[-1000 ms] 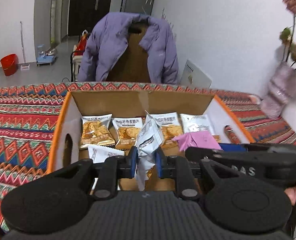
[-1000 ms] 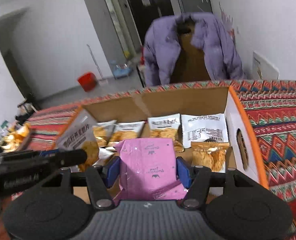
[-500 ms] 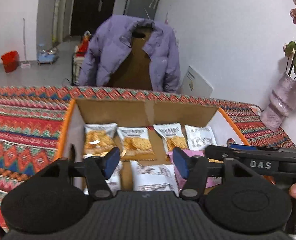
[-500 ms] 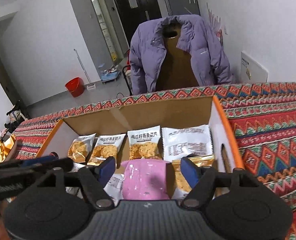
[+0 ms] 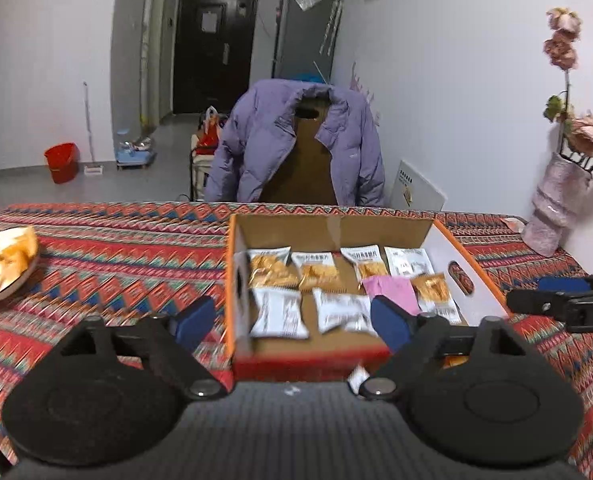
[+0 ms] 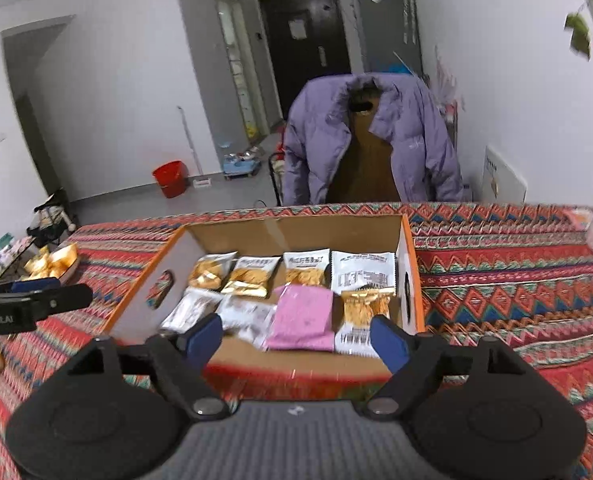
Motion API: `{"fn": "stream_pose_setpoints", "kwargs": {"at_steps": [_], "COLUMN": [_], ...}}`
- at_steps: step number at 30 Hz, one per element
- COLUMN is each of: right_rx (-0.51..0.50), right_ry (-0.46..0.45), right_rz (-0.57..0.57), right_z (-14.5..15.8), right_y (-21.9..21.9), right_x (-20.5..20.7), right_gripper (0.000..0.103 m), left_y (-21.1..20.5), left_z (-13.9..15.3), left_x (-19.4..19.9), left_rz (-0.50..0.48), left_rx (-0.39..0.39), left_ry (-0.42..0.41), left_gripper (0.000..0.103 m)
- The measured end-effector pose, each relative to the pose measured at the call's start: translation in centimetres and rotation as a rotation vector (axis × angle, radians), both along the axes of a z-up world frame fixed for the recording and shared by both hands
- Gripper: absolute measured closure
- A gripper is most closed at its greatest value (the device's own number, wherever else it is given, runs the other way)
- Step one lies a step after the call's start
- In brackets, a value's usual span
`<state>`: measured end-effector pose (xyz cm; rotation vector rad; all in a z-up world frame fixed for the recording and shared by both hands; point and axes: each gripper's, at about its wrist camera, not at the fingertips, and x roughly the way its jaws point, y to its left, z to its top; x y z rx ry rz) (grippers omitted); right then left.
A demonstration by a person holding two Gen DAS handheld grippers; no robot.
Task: Organize snacks
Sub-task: 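Grasp a pink packet with the left tool while the right tool grasps a green bar packet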
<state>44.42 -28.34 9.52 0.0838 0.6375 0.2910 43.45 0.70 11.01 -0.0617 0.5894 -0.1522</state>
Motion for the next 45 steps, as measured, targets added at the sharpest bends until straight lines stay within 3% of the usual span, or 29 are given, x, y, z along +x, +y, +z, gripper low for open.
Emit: {"fn": "stream_pose_setpoints", "kwargs": {"at_steps": [5, 10, 17, 20, 24, 34, 37, 39, 41, 45], "right_rx": [-0.041, -0.073, -0.092, -0.053, -0.005, -0.057, -0.043, -0.045, -0.056, -0.053], "right_ry": [-0.135, -0.225, -0.272, -0.264, -0.226, -0.19, -0.169, -0.156, -0.146, -0.122], "right_rz": [0.067, 0.103, 0.049, 0.033, 0.023, 0.036, 0.046, 0.045, 0.04, 0.028], "right_z": [1.1, 1.0, -1.6, -3.0, -5.0, -7.5, -7.7, -7.9, -8.1, -8.4], "right_y": [-0.4, -0.3, -0.5, -0.9, -1.2, -0.1, -0.3, -0.4, -0.5, -0.8], "right_x": [-8.0, -15.6, -24.5, -27.4, -29.9, -30.4, -29.9, -29.2, -28.5, -26.5], "right_gripper": [0.013, 0.007, 0.004, 0.004, 0.004, 0.007, 0.016, 0.017, 0.027, 0.03], "left_y": [0.9, 0.8, 0.3, 0.0, 0.1, -1.0, -1.4, -1.7, -2.0, -2.4], "left_z": [0.7, -0.1, -3.2, -4.3, -5.3, -5.3, -5.6, -5.9, -6.2, -6.6], "left_x": [-9.5, -17.9, -25.6, -27.7, -28.9, -28.6, -27.8, -27.2, -26.3, -24.1], "left_rz": [-0.001, 0.001, 0.037, 0.051, 0.045, 0.044, 0.04, 0.035, 0.035, 0.034], "left_rx": [-0.013, -0.001, 0.016, 0.035, 0.026, 0.068, 0.076, 0.079, 0.081, 0.079], "left_ry": [-0.117, -0.202, -0.163, -0.14, -0.095, -0.099, -0.084, -0.075, -0.061, -0.033], "left_gripper": [0.003, 0.0, 0.0, 0.0, 0.0, 0.0, 0.0, 0.0, 0.0, 0.0]}}
